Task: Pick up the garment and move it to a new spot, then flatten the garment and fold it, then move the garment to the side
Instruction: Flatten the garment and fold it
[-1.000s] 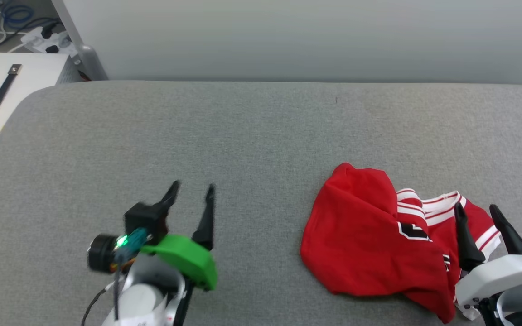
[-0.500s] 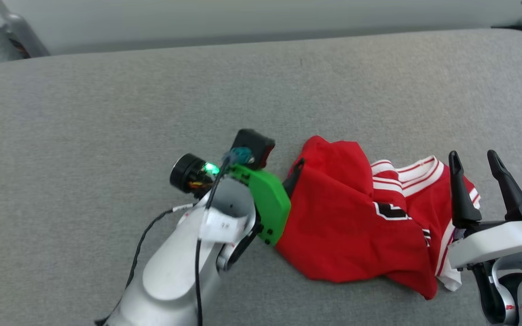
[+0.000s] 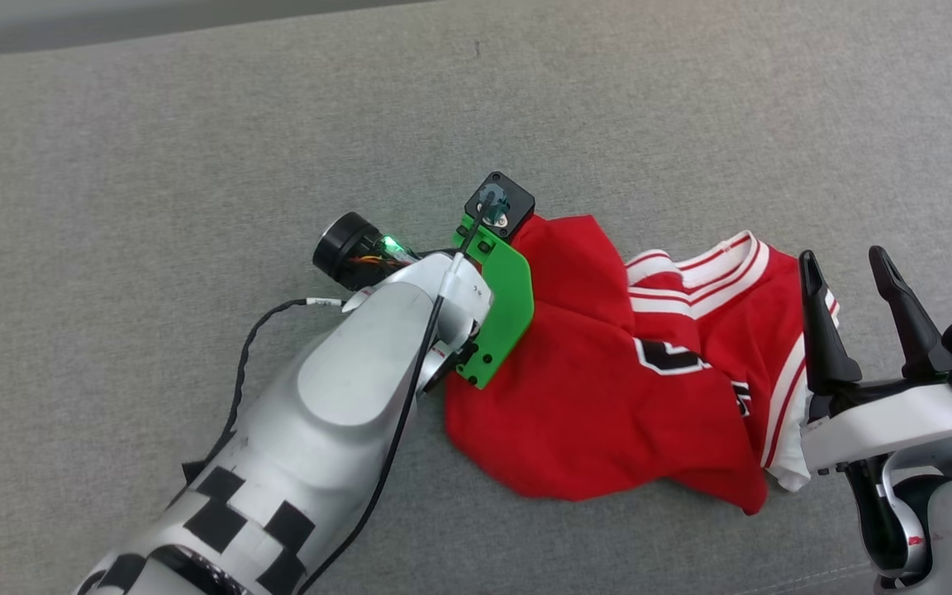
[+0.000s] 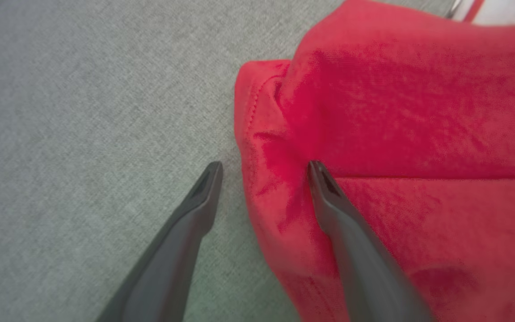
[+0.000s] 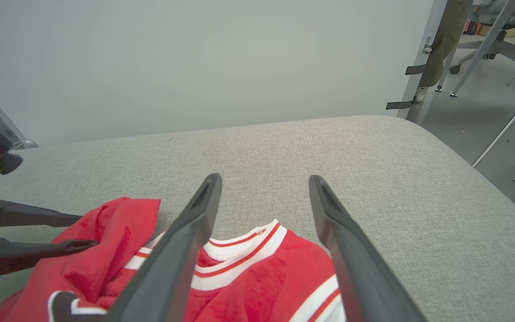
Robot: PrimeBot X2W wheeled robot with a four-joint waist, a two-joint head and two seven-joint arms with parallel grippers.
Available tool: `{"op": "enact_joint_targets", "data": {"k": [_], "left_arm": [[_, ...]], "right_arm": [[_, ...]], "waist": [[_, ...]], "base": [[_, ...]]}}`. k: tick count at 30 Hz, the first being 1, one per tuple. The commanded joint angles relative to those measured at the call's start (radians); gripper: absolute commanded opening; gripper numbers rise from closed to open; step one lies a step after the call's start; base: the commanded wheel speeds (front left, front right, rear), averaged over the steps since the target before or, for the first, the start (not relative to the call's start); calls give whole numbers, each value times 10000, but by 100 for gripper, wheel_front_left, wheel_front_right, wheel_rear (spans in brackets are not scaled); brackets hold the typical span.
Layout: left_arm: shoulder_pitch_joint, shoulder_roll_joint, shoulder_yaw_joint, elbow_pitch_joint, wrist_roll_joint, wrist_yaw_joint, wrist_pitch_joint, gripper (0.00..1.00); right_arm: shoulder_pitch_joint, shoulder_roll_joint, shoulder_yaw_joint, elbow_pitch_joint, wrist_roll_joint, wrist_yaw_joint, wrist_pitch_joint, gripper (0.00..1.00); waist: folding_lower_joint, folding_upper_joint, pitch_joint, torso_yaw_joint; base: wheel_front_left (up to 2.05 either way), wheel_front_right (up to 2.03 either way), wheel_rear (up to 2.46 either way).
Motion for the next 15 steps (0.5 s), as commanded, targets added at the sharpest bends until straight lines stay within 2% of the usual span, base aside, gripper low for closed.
{"op": "enact_joint_targets", "data": {"k": [1, 5, 8, 9, 10, 11, 15], "left_arm": [[-290, -14, -192, 362, 88, -53, 158, 100], [-493, -40, -980, 1444, 122, -97, 954, 100], [-331, -58, -1648, 1920, -238, -105, 1709, 100], [-325, -45, -1860, 1941, -293, -106, 1734, 63], [-322, 21, -2097, 1976, -346, -107, 1724, 20], [-314, 70, -2199, 1999, -443, -108, 1675, 0], [-469, 272, -1981, 2009, -810, -92, 799, 0]], "right_arm": [[-219, -50, 55, 64, 62, -7, -105, 100], [-284, -67, 95, 177, 120, -7, -180, 100], [-293, -56, 109, 249, 156, -7, -231, 100], [-290, -53, 106, 262, 173, -7, -242, 100], [-287, -52, 86, 269, 177, -7, -258, 100], [-282, -52, 69, 274, 179, -7, -267, 100], [-221, -39, -45, 295, 178, -7, -281, 100]], "waist": [[0, -1, 232, -239], [0, -1, 272, -316], [0, -1, 224, -352], [0, -1, 213, -355], [0, -1, 199, -348], [0, -1, 183, -336], [0, -1, 44, -204]], "base": [[0, 0, 0], [0, 0, 0], [0, 0, 0], [0, 0, 0], [0, 0, 0], [0, 0, 0], [0, 0, 0]]}}
